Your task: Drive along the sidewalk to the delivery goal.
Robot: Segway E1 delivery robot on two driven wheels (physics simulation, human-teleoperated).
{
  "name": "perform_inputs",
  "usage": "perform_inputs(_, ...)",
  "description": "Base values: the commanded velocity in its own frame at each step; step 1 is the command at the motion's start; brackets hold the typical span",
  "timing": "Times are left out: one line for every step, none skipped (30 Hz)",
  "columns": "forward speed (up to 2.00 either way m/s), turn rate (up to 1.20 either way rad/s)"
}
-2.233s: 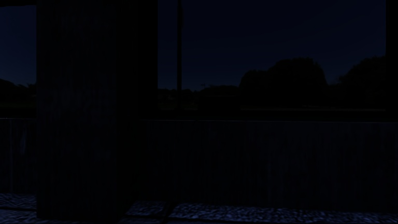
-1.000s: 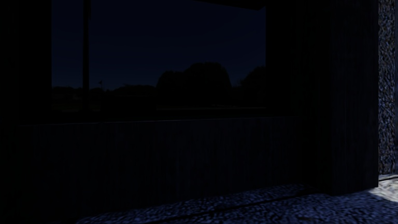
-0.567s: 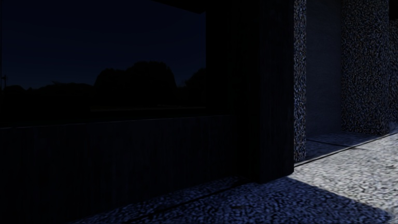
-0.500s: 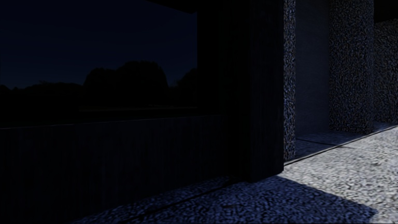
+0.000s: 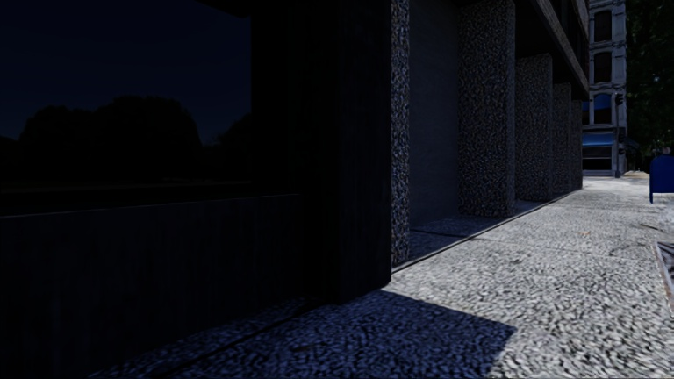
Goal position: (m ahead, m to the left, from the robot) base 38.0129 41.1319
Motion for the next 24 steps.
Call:
perform_inputs(0.00,-0.42)
perform_inputs(0.00,-0.42)
perform_inputs(0.00,-0.42)
perform_inputs(0.00,-0.42)
perform_inputs(0.00,-0.42)
perform_inputs(0.00,-0.42)
perform_inputs(0.00,-0.41)
perform_inputs(0.00,-0.41)
perform_inputs(0.00,-0.37)
perform_inputs(0.00,-0.33)
perform_inputs(0.00,-0.31)
perform_inputs(0.00,-0.31)
perform_inputs(0.00,-0.30)
perform_inputs(0.00,-0.29)
perform_inputs(0.00,-0.29)
perform_inputs(0.00,-0.27)
perform_inputs(0.00,-0.26)
perform_inputs(0.00,-0.25)
perform_inputs(0.00,-0.25)
perform_inputs(0.00,-0.17)
perform_inputs(0.00,-0.12)
perform_inputs(0.00,-0.10)
perform_inputs(0.00,-0.10)
perform_inputs(0.00,-0.09)
